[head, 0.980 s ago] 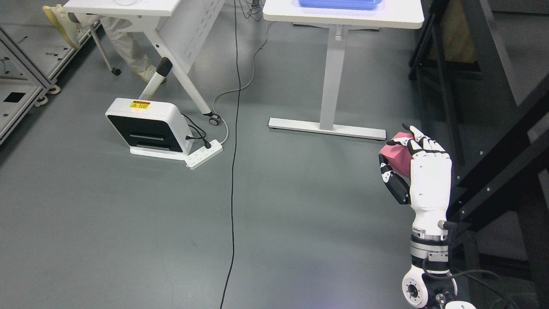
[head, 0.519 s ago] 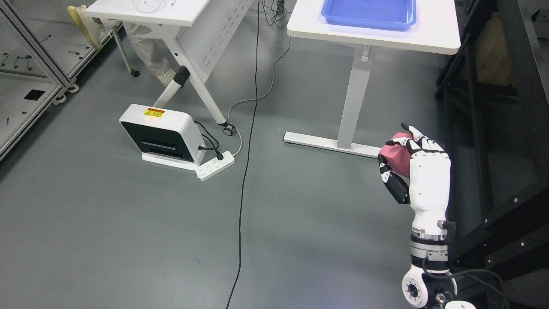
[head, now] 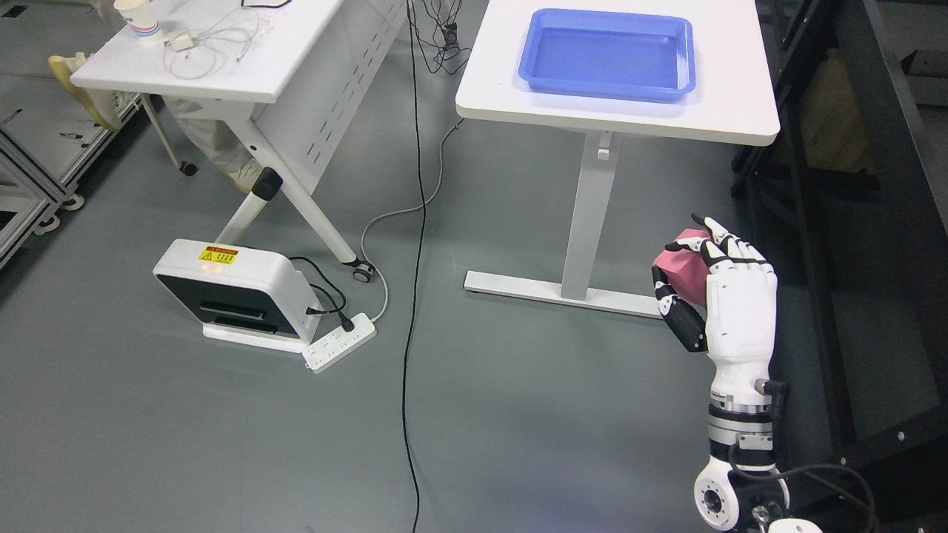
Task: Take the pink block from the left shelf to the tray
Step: 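Turn and drive to the white table holding the cube in the right hand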
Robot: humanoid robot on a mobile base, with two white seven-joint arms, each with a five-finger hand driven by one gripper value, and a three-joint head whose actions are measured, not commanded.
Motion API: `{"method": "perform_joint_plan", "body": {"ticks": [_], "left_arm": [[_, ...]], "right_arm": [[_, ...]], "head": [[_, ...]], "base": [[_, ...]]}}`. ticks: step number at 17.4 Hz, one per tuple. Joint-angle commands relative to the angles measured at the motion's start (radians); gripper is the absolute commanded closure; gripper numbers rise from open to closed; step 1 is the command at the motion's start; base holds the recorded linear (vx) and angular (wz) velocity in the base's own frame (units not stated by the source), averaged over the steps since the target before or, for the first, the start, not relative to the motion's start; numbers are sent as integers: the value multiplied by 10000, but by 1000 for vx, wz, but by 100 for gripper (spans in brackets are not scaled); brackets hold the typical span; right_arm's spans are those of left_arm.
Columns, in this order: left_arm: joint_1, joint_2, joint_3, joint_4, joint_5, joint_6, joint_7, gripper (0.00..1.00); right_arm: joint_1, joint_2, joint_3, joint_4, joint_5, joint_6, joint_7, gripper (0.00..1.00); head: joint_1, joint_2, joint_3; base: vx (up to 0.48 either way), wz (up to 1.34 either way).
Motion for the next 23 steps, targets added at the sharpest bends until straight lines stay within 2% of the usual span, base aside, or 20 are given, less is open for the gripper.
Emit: {"method": "perform_joint_plan", "body": {"ticks": [1, 18, 23], "left_arm": [[-322, 175, 0, -175, -15, -7, 8, 0], [-322, 175, 0, -175, 0, -7, 8, 0], [-322, 175, 0, -175, 0, -7, 8, 0]], "right_arm": [[-5, -291, 0, 5, 0, -2, 4, 97], [-5, -291, 31, 36, 0, -2, 96, 97], [-21, -307, 429, 97, 0, 29, 371, 97]], "head": [[0, 0, 0], [0, 0, 0], [0, 0, 0]], "base": [[400, -60], [378, 25], [312, 30]]}}
